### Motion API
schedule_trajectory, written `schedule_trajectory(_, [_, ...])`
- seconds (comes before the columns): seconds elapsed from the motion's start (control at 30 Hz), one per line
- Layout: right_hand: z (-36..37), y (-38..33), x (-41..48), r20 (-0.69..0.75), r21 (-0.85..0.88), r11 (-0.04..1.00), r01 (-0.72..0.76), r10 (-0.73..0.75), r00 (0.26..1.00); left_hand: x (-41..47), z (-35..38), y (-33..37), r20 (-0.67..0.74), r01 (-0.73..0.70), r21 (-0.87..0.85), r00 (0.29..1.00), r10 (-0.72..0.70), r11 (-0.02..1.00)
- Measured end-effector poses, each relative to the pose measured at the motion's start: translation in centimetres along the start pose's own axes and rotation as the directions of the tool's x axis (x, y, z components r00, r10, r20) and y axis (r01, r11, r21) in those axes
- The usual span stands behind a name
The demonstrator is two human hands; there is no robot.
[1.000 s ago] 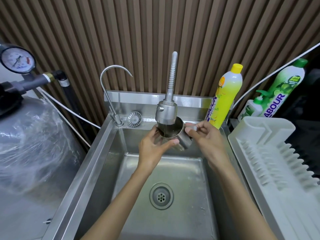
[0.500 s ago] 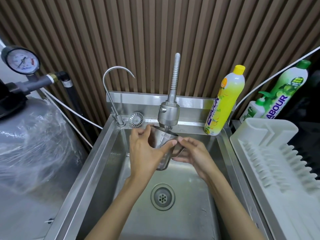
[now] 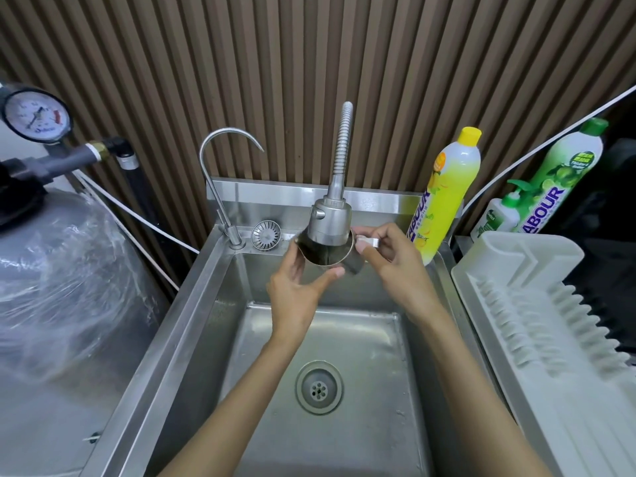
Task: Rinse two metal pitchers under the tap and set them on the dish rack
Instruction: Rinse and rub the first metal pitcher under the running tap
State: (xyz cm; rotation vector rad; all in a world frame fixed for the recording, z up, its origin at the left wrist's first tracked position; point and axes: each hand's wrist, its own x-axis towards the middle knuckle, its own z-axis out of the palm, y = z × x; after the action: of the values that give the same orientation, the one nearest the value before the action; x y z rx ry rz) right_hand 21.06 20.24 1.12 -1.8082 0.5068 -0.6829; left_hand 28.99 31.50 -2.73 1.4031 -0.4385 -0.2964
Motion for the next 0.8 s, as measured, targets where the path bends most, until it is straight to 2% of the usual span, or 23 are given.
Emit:
schedule_trajectory(0.07, [0.5,1.0,0.6,0.081,0.070,0.996,-0.050,0.045,0.996,0.0,-0.6,0.2,-0.041,-0.122,0.105,0.991,0.127,0.987])
schedule_trajectory(0.13, [1.2,2.2,0.6,0.154,0.175,0.975,-0.139,0.113,0.982,-0.1,-1.2,0.7,-0.014,-0.215,0.248,0.974,0.225,0.945])
schedule_trajectory(0.23, [2.2,3.2,-0.6,0.225,0.360,0.886,-0.293,0.223,0.949,-0.3,-1.7,2.0,0.036,-0.280,0.445,0.955,0.295,0.851])
schedule_trajectory(0.3, [2.4,3.3,-1.4,0.234,0.352,0.873,-0.337,0.266,0.935,-0.3,-1.9,2.9,0.061,-0.261,0.571,0.959,0.277,0.779])
schedule_trajectory(0.4, [1.8,3.0,-2.0,0.191,0.252,0.898,-0.360,0.318,0.929,0.1,-2.0,3.4,0.071,-0.173,0.698,0.982,0.173,0.695])
schedule_trajectory(0.53, [-0.2,1.3,-1.6,0.078,-0.002,0.946,-0.324,0.323,0.943,0.3,-2.2,3.1,0.093,-0.004,0.588,0.994,-0.063,0.809])
schedule_trajectory(0.63, [-1.3,0.0,-1.3,-0.013,-0.330,0.924,-0.194,0.201,0.979,0.4,-2.0,1.9,0.186,0.145,0.356,0.957,-0.223,0.923])
schedule_trajectory(0.73, [-1.6,-1.3,-1.5,-0.022,-0.618,0.783,-0.071,0.073,0.997,0.3,-1.4,0.3,0.272,0.208,0.140,0.932,-0.239,0.968])
schedule_trajectory(0.8, [-1.5,-1.5,-1.6,-0.029,-0.642,0.766,-0.045,0.035,0.999,0.2,-0.9,-0.2,0.280,0.186,0.038,0.941,-0.189,0.982])
